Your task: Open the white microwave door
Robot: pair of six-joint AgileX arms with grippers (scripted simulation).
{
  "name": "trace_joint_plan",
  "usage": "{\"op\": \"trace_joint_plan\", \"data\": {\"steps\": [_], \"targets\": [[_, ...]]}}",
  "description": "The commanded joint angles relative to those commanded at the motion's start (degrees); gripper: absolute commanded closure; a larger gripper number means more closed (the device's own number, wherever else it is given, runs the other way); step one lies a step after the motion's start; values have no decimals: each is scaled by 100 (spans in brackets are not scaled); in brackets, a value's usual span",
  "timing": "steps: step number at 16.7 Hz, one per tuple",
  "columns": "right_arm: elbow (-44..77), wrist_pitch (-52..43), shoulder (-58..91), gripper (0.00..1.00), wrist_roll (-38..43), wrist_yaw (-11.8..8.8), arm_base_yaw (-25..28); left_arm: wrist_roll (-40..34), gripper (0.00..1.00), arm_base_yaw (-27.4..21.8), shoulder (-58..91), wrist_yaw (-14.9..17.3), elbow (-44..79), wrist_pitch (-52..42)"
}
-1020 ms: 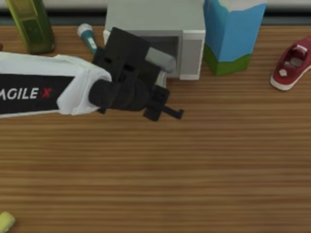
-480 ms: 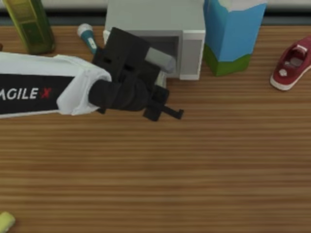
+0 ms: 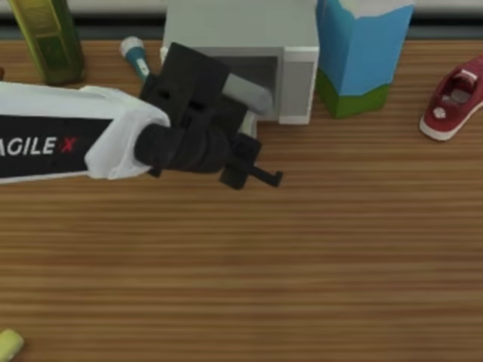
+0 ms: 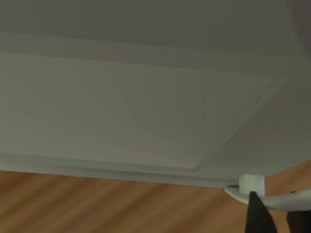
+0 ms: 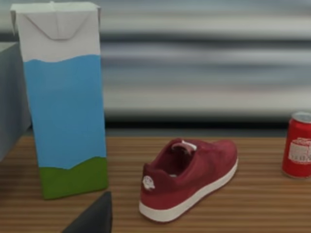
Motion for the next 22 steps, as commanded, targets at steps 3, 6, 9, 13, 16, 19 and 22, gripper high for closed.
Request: {"op": "trace_joint_plan", "data": {"steps": [3, 6, 9, 13, 16, 19, 22], "targets": [[0, 0, 0, 0, 0, 0, 0, 156, 100, 82, -60, 91, -71, 13], [0, 0, 0, 0, 0, 0, 0, 164, 100, 84, -61, 95, -75, 13], [0, 0, 0, 0, 0, 0, 0, 164, 100, 84, -61, 95, -75, 13], [0, 0, 0, 0, 0, 0, 0, 164, 100, 84, -61, 95, -75, 13], [0, 0, 0, 0, 0, 0, 0, 164, 100, 84, -61, 95, -75, 13], [0, 0, 0, 0, 0, 0, 0, 164, 100, 84, -61, 95, -75, 13], [0, 0, 0, 0, 0, 0, 0, 164, 100, 84, -61, 95, -75, 13]]}}
